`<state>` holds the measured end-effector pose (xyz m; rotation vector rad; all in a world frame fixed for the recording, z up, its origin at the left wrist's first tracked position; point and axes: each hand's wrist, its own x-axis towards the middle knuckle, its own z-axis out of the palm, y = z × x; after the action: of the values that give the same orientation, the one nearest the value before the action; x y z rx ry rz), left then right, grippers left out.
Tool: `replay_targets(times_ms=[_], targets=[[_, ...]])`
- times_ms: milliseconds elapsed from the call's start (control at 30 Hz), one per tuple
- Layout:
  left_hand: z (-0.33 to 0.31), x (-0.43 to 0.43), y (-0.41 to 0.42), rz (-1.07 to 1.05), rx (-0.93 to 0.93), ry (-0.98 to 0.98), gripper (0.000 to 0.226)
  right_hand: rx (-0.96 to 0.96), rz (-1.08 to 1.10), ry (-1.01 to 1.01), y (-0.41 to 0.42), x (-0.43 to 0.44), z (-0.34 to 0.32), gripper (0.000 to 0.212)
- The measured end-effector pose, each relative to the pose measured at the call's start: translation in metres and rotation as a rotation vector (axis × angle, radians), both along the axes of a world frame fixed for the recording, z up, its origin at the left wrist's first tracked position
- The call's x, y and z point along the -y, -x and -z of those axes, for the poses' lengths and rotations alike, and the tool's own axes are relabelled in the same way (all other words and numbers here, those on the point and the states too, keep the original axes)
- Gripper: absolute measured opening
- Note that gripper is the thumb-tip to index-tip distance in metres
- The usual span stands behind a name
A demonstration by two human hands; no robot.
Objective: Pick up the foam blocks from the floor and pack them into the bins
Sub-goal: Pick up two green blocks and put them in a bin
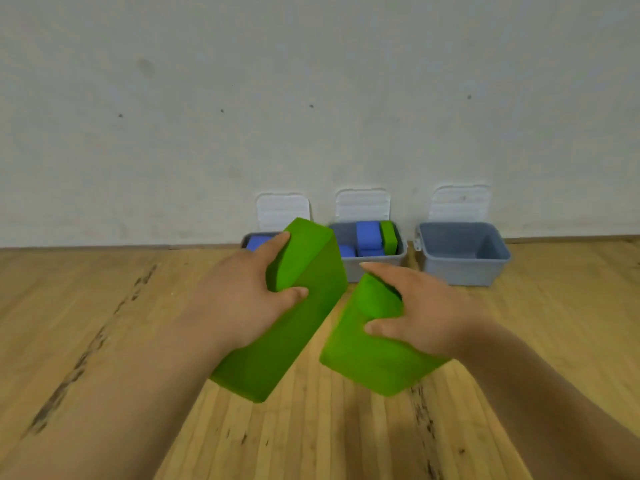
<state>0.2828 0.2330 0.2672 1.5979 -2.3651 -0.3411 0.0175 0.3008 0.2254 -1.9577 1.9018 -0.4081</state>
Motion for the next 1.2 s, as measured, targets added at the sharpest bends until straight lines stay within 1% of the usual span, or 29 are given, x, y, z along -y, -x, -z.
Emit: replay_targets(times_ms=[200, 333, 500, 633, 700, 967, 1200], targets=[[0.055, 0.101, 0.061, -0.033, 0.021, -0.106, 0.090, 0.031, -0.035, -0.041, 0.061, 0.114, 0.046, 0.092], [0.079, 0.178, 0.114, -0.096, 0.030, -0.182, 0.091, 0.053, -0.081, -0.137, 0.122, 0.205, 0.071, 0.093], [0.092, 0.267, 0.172, -0.185, -0.023, -0.262, 0.091, 0.037, -0.095, -0.182, 0.188, 0.321, 0.079, 0.094], [0.102, 0.332, 0.198, -0.254, -0.039, -0.279, 0.091, -0.016, -0.133, -0.207, 0.214, 0.393, 0.081, 0.089], [0.110, 0.373, 0.206, -0.268, -0.058, -0.276, 0.091, -0.016, -0.130, -0.225, 0.224, 0.431, 0.088, 0.092], [0.161, 0.577, 0.218, -0.205, -0.109, -0.273, 0.091, 0.069, 0.046, -0.309, 0.240, 0.590, 0.144, 0.090], [0.185, 0.750, 0.219, -0.087, -0.073, -0.345, 0.091, 0.107, 0.193, -0.351, 0.242, 0.703, 0.158, 0.089]])
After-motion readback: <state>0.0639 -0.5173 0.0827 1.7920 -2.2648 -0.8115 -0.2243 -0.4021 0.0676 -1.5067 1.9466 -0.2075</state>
